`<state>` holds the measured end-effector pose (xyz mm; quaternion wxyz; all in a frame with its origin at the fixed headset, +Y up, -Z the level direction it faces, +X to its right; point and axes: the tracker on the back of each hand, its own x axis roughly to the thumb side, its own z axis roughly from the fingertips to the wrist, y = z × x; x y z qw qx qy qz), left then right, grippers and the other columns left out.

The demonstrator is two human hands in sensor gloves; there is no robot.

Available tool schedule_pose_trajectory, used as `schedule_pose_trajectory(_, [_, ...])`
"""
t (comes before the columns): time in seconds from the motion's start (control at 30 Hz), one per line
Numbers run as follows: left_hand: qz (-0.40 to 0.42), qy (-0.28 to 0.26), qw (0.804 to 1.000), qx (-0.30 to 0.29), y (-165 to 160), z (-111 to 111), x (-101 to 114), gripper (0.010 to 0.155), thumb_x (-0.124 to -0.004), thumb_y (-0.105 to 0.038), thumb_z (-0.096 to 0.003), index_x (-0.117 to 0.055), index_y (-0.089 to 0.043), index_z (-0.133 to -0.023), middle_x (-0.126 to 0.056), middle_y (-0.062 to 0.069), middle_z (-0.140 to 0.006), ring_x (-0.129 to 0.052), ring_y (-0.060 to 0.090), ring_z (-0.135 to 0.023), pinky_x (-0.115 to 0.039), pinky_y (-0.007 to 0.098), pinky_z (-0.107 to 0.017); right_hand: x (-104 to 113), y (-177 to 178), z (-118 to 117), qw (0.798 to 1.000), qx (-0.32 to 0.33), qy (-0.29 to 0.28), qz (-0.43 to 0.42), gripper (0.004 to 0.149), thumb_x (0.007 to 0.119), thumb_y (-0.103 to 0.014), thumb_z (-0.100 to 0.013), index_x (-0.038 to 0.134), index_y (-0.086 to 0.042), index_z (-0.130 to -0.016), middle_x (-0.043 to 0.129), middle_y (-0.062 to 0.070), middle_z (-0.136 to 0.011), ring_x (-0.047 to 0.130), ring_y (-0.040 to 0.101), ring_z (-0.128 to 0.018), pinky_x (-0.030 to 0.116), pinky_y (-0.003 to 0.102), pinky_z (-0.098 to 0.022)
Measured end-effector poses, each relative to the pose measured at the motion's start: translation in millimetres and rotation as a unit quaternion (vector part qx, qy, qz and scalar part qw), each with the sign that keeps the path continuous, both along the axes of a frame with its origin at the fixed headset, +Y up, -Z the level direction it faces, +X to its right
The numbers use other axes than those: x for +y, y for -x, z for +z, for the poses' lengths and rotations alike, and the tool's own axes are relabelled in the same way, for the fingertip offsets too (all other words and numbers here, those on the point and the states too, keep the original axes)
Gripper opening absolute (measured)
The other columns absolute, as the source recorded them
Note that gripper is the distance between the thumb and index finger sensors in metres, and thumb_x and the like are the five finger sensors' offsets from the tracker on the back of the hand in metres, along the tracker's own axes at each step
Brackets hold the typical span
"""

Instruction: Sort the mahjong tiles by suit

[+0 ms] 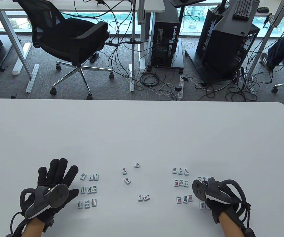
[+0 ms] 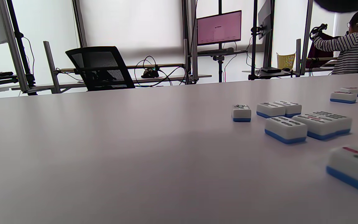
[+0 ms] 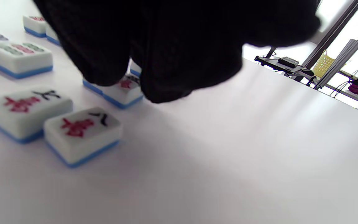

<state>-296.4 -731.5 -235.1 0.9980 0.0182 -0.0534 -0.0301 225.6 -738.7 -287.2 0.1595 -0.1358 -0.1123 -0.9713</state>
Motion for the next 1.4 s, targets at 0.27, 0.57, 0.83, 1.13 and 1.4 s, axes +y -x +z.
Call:
schedule_pose_trajectory(0.27, [-0.001,-0.004,1.0,-0.002,-0.1,-0.3,-0.1,0.082,-0.061,-0.074,-0.0372,-0.027,-0.049,-0.108,0.0,-0.014,-0.117,-0.008,0.021,-0.117,-0.017,0.056,-0.083,16.8,67.5,7.9,0.992,0.068,-0.027,-0.106,0.059,0.083,-0.042,-0.045,0.078,-0.009,-0.094,0.097,0.008,-0.058,0.093,0.019,-0.026,0.083,0.03,-0.019])
schedule_pose_trajectory(0.57, [0.006,-0.013,1.0,-0.011,-1.1,0.9,1.9,0.082,-0.061,-0.074,-0.0372,-0.027,-0.049,-0.108,0.0,-0.014,-0.117,-0.008,0.021,-0.117,-0.017,0.057,-0.083,-9.6,153.0,3.4,0.987,0.11,0.032,-0.112,0.062,0.074,-0.053,-0.047,0.084,-0.006,-0.086,0.098,0.009,-0.051,0.091,0.019,-0.02,0.081,0.03,-0.014])
schedule_pose_trajectory(0.83, [0.007,-0.013,1.0,-0.017,-2.3,1.1,1.6,0.082,-0.061,-0.074,-0.0373,-0.027,-0.049,-0.108,0.0,-0.014,-0.117,-0.008,0.021,-0.117,-0.016,0.057,-0.083,-20.4,174.6,2.7,0.987,0.127,0.033,-0.089,0.058,0.077,-0.049,-0.047,0.084,-0.006,-0.084,0.098,0.008,-0.05,0.091,0.019,-0.019,0.081,0.03,-0.014])
schedule_pose_trajectory(1.13, [0.008,-0.013,1.0,-0.016,-2.2,1.3,1.7,0.082,-0.061,-0.074,-0.0372,-0.028,-0.049,-0.108,0.0,-0.014,-0.117,-0.008,0.021,-0.117,-0.017,0.057,-0.083,-18.3,169.4,7.6,0.985,0.156,0.018,-0.074,0.063,0.086,-0.039,-0.043,0.074,-0.011,-0.098,0.096,0.008,-0.059,0.092,0.02,-0.027,0.082,0.031,-0.02])
schedule_pose_trajectory(1.4, [0.008,-0.012,1.0,-0.016,-2.5,1.2,1.8,0.082,-0.061,-0.074,-0.0373,-0.028,-0.049,-0.108,0.0,-0.014,-0.117,-0.008,0.021,-0.118,-0.017,0.057,-0.083,-27.3,177.4,8.8,0.983,0.167,0.026,-0.071,0.059,0.086,-0.034,-0.044,0.074,-0.007,-0.095,0.096,0.006,-0.056,0.092,0.018,-0.024,0.082,0.029,-0.018])
